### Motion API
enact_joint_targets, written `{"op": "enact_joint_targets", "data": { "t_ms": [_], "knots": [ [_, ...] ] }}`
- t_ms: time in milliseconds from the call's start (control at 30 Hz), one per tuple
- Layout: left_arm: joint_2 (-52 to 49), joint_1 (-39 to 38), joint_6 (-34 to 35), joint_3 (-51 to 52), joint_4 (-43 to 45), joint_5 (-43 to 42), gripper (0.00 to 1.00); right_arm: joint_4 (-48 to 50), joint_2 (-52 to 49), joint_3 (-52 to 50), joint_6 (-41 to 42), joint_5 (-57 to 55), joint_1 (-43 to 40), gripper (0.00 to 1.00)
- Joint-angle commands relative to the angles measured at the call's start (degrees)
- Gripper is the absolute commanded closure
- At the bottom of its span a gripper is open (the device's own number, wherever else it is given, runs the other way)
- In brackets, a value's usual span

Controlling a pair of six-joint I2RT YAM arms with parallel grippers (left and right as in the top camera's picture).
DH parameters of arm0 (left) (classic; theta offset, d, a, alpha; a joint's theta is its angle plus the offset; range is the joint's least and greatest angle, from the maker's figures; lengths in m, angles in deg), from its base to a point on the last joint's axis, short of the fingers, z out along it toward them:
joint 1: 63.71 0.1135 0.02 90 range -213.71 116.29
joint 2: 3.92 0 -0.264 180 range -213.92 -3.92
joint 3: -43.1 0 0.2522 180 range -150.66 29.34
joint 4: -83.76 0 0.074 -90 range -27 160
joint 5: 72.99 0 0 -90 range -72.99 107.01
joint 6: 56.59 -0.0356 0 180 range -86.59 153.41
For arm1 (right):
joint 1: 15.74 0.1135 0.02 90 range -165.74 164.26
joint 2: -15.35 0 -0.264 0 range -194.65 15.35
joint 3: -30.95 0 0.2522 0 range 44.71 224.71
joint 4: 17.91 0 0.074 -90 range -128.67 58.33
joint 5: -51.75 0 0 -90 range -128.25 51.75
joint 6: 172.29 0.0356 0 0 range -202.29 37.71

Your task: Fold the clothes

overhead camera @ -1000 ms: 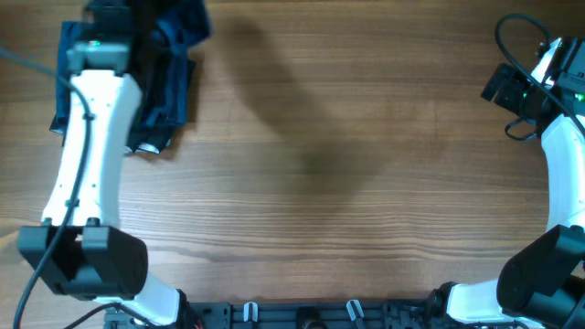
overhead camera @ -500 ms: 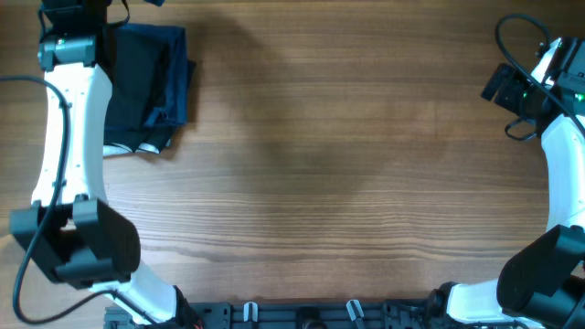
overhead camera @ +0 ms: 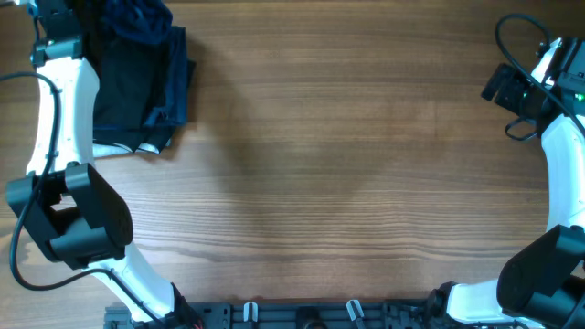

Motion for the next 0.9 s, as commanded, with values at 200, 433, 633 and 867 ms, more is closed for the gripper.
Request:
{"op": "enact_joint_targets", "data": {
  "t_ms": [200,433,633,867],
  "knots": [
    [4.70,0.09,-1.16,-1.42,-5.90,-4.76,0.96,0.00,-0.48,0.37,1.09,-1.22,0.17,0.01],
    [8.52,0.28,-1.16,-1.42,-20.02,-3.34,0.96,0.00,-0.48,0.37,1.09,-1.22,0.17,0.00],
    [8.09,0.98,-1.16,-1.31,-29.66,6.19,0.96,0.00,-0.48,0.37,1.07,-1.22,0.17,0.01],
    [7.19,2.45,-1.16,0.70,-32.06,6.84,0.80,0.00,-0.48,0.37,1.07,-1.22,0.17,0.01]
  ]
}}
